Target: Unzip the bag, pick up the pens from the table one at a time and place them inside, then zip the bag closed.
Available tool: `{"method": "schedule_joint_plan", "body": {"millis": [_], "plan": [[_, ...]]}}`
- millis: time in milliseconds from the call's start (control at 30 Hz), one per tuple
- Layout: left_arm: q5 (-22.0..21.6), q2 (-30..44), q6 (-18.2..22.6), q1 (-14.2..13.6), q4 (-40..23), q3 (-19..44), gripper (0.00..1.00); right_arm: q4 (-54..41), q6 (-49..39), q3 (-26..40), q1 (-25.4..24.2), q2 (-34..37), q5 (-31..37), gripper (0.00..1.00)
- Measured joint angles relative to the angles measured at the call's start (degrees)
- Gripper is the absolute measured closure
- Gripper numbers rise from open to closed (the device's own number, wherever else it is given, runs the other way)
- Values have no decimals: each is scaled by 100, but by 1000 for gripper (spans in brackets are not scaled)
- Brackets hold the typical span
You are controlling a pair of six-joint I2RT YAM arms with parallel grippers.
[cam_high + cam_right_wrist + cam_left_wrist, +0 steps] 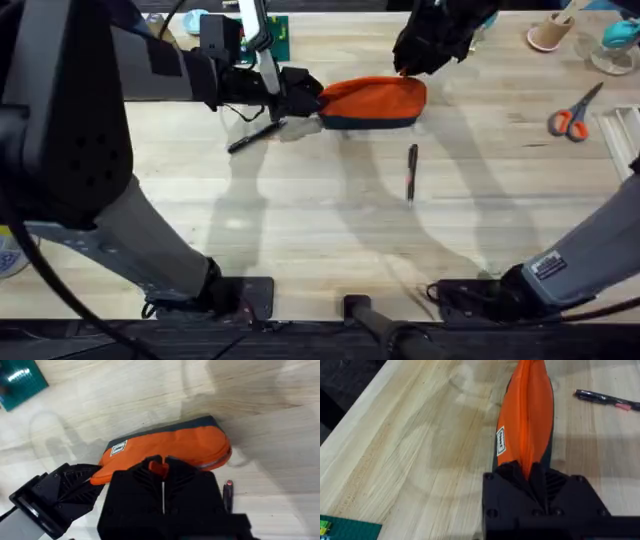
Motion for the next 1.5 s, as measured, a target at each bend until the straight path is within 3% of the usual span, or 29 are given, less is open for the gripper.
{"method": "schedule_joint_plan", "body": {"millis": [1133,1500], "plan": [[-10,0,0,28,2,0,960,617,-639,0,948,2,173,970],[-12,0,0,111,0,0,960,1170,-977,0,1529,177,217,970]]}}
